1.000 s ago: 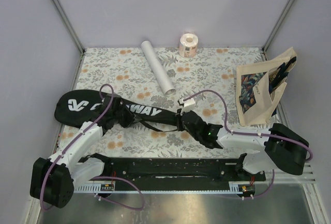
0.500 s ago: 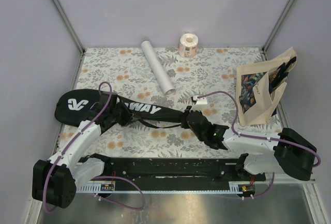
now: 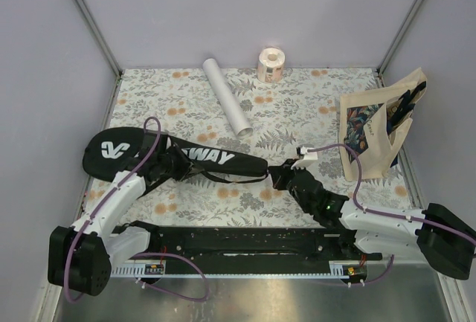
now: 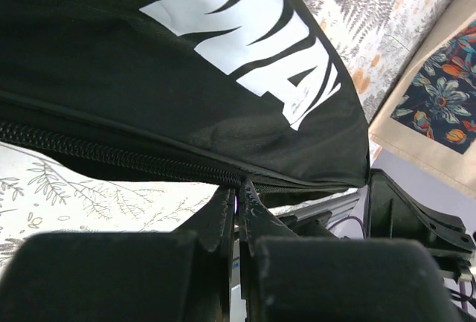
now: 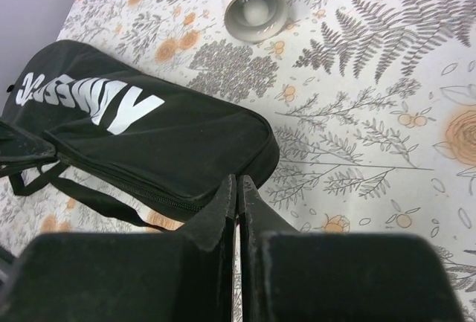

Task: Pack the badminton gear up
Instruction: Zip the racket bag at the center of the board.

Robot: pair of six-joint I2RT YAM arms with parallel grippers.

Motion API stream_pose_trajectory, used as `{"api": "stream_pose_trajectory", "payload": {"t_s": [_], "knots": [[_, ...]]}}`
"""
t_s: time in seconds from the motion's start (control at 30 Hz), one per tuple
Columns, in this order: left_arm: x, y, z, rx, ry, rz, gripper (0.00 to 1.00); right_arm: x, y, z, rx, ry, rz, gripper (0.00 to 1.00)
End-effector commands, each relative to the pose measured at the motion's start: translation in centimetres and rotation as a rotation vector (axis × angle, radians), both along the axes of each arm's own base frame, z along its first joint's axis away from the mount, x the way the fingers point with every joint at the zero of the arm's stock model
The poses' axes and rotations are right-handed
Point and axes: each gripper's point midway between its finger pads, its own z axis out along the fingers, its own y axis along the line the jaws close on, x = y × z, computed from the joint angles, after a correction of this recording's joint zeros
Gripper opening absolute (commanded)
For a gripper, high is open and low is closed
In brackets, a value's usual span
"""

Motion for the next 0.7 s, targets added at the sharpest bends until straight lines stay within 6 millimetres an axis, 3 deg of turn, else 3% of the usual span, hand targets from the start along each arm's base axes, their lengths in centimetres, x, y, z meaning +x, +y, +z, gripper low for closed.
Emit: {"api": "stream_pose_trajectory", "payload": {"t_s": [0.0,0.13,0.23,0.33,0.4,0.47,0.53,0.6,0.63,0.67], "knots": [[2.9,3.5,0.2,0.118,-0.125,0.112,0.0,3.2,-7.9,-1.1,-0.241,-0.064,-0.331,0.0],[2.7,2.7,0.4,0.109,-0.122,0.055,0.43,3.2,-9.9,-1.1,-0.321,-0.022,-0.423,0.0],[2.9,3.2,1.1,0.159,-0.134,0.018,0.57,3.2,-12.4,-1.5,-0.339,0.022,-0.525,0.0],[3.5,4.5,2.6,0.251,-0.164,0.024,0.62,3.6,-13.4,-1.2,-0.324,0.034,-0.554,0.01],[3.9,5.6,3.4,0.314,-0.181,0.037,0.63,3.4,-14.2,-0.8,-0.36,0.043,-0.581,0.18],[4.3,6.5,4.5,0.368,-0.206,0.045,0.65,3.6,-13.7,0.0,-0.382,0.037,-0.547,0.4],[4.7,6.6,5.7,0.389,-0.244,0.022,0.66,4.0,-11.8,0.9,-0.4,0.027,-0.433,0.64],[4.9,6.0,6.8,0.379,-0.285,-0.033,0.67,3.9,-9.8,1.6,-0.446,0.046,-0.301,0.95],[4.9,5.4,7.8,0.36,-0.324,-0.063,0.73,4.0,-8.8,2.8,-0.443,0.056,-0.261,0.99],[5.0,5.1,8.8,0.349,-0.369,-0.086,0.92,3.8,-8.2,3.1,-0.456,0.082,-0.218,0.99]]}}
